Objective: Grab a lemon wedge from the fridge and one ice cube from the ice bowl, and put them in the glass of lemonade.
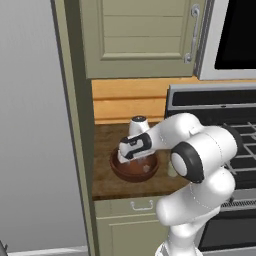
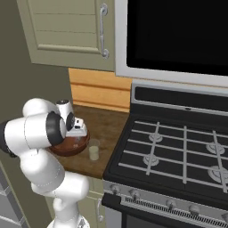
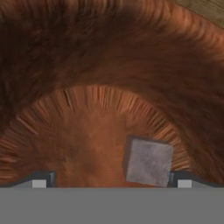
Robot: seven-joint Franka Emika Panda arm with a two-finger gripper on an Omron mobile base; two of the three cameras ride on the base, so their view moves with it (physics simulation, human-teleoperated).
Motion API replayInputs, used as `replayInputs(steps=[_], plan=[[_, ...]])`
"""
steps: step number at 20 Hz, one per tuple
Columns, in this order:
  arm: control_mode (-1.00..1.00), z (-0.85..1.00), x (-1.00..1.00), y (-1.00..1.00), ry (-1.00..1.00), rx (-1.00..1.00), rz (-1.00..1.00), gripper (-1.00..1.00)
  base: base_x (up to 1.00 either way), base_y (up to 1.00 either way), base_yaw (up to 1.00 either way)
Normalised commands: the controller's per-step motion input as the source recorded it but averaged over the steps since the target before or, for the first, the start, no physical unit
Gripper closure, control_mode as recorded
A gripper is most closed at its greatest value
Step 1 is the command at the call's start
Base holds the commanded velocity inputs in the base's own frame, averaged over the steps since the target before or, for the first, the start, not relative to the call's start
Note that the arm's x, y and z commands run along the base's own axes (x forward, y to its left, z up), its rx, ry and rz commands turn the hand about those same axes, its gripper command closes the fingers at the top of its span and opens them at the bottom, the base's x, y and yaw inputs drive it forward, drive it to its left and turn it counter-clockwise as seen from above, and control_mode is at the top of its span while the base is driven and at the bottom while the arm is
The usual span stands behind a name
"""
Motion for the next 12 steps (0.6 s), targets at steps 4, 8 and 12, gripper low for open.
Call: replayInputs(steps=[4, 8, 12], plan=[[-1.0, 0.0, 0.0, 0.0, 0.0, 0.0, 0.0, -1.0, 0.0, 0.0, 0.0], [-1.0, 0.0, 0.0, 0.0, 0.0, 0.0, 0.0, -1.0, 0.0, 0.0, 0.0], [-1.0, 0.0, 0.28, 0.0, 0.0, 0.0, -0.04, -1.0, 0.0, 0.0, 0.0]])
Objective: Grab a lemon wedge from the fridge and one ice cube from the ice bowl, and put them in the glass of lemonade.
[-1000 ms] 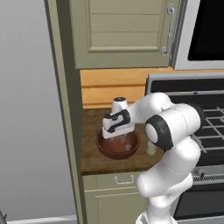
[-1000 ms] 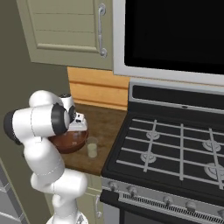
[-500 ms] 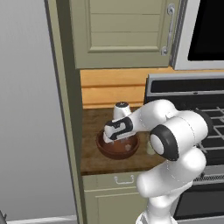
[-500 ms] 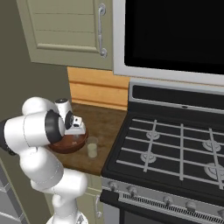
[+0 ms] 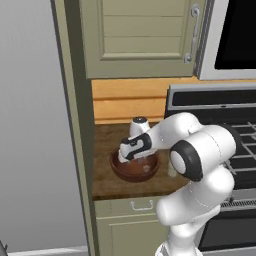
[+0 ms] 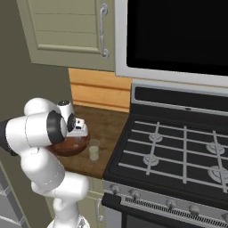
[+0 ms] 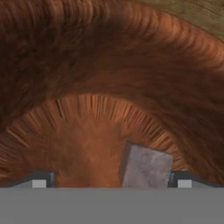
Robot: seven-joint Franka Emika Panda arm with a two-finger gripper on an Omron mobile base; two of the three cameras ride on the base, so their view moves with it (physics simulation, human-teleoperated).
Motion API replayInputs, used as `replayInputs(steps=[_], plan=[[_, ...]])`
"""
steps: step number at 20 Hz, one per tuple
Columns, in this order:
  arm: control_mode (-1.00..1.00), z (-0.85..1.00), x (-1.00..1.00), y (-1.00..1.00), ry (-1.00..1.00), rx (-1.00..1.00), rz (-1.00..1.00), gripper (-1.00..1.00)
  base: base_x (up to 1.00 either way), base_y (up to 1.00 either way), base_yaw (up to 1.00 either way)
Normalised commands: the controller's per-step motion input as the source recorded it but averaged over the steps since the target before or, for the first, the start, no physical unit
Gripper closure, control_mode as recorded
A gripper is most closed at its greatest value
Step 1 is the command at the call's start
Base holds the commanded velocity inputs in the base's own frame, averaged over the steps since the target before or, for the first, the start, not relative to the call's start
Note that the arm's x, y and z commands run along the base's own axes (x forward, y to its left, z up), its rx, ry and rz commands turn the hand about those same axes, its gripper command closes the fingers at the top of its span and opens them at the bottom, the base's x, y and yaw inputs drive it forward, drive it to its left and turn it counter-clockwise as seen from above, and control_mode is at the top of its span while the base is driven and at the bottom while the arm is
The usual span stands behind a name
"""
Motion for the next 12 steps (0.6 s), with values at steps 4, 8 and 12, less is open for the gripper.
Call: replayInputs(steps=[4, 8, 12], plan=[[-1.0, 0.0, 0.03, 0.0, 0.0, 0.0, -0.01, -1.0, 0.0, 0.0, 0.0], [-1.0, -0.01, 0.0, 0.0, 0.0, 0.0, 0.0, -1.0, 0.0, 0.0, 0.0], [-1.0, -0.08, 0.01, 0.0, 0.0, 0.0, 0.0, -1.0, 0.0, 0.0, 0.0]])
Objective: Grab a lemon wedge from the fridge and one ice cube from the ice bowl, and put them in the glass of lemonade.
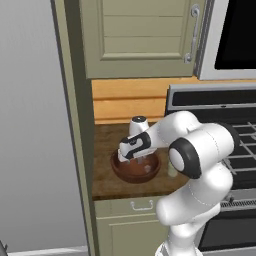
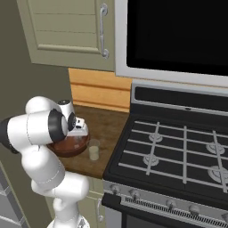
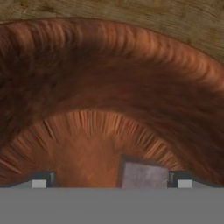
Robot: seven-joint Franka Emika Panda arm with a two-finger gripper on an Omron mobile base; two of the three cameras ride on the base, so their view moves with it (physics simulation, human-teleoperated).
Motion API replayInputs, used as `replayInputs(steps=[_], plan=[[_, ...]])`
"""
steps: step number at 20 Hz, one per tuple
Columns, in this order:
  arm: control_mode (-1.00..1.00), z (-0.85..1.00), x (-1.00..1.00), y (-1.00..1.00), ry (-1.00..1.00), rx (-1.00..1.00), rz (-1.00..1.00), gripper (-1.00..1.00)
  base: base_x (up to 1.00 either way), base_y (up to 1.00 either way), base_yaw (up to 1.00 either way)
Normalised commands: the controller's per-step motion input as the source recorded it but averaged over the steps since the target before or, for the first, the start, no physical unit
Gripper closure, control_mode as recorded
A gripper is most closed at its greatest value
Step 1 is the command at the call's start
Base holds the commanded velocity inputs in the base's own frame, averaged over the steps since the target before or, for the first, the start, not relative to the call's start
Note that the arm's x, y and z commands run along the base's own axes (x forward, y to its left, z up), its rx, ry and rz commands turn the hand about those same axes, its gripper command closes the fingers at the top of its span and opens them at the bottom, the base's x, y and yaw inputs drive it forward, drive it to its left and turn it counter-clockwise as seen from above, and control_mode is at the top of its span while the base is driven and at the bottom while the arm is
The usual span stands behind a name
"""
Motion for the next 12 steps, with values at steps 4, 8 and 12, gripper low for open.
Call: replayInputs(steps=[4, 8, 12], plan=[[-1.0, -0.15, 0.0, 0.0, 0.0, 0.0, 0.0, -1.0, 0.0, 0.0, 0.0], [-1.0, -0.06, 0.0, 0.0, 0.0, 0.0, 0.0, -1.0, 0.0, 0.0, 0.0], [-1.0, 0.0, 0.0, 0.0, 0.0, 0.0, 0.0, -1.0, 0.0, 0.0, 0.0]])
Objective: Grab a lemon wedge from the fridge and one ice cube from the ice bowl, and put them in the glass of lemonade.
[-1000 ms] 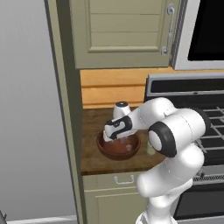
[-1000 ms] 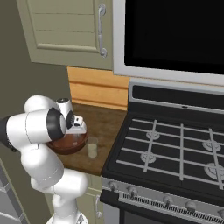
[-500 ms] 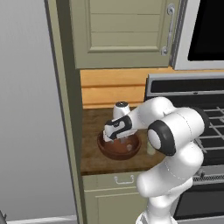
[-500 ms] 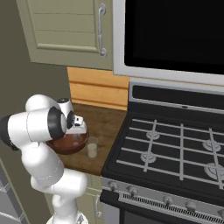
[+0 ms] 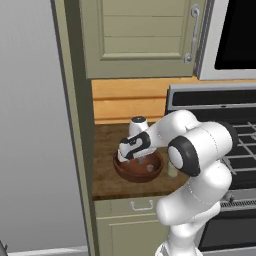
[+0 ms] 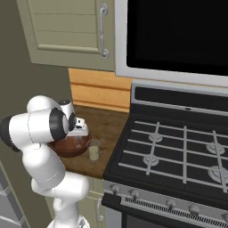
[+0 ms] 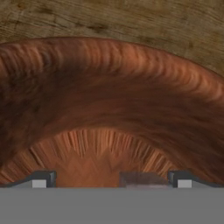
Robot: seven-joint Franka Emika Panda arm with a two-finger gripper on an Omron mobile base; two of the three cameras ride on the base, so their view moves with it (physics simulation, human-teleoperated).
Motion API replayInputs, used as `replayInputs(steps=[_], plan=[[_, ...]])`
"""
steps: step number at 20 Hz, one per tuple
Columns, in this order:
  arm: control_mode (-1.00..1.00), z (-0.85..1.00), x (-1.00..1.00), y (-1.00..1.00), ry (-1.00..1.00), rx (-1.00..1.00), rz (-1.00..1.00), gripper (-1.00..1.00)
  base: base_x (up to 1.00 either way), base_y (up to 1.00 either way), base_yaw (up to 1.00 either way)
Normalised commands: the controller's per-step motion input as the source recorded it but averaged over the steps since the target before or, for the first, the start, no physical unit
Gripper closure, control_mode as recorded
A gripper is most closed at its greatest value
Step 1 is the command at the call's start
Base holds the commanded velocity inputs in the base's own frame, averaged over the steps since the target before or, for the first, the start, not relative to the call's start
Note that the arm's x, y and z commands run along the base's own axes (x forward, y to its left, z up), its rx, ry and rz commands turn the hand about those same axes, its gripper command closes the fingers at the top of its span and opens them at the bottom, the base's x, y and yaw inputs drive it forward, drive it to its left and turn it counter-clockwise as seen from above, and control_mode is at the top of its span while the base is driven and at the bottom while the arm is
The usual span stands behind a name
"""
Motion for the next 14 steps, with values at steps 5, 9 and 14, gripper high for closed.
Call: replayInputs(steps=[5, 9, 14], plan=[[-1.0, 0.0, 0.0, 0.0, 0.0, 0.0, 0.0, -1.0, 0.0, 0.0, 0.0], [-1.0, 0.0, 0.0, 0.0, 0.0, 0.0, 0.0, 1.0, 0.0, 0.0, 0.0], [-1.0, 0.0, 0.0, 0.0, 0.0, 0.0, 0.0, 1.0, 0.0, 0.0, 0.0]])
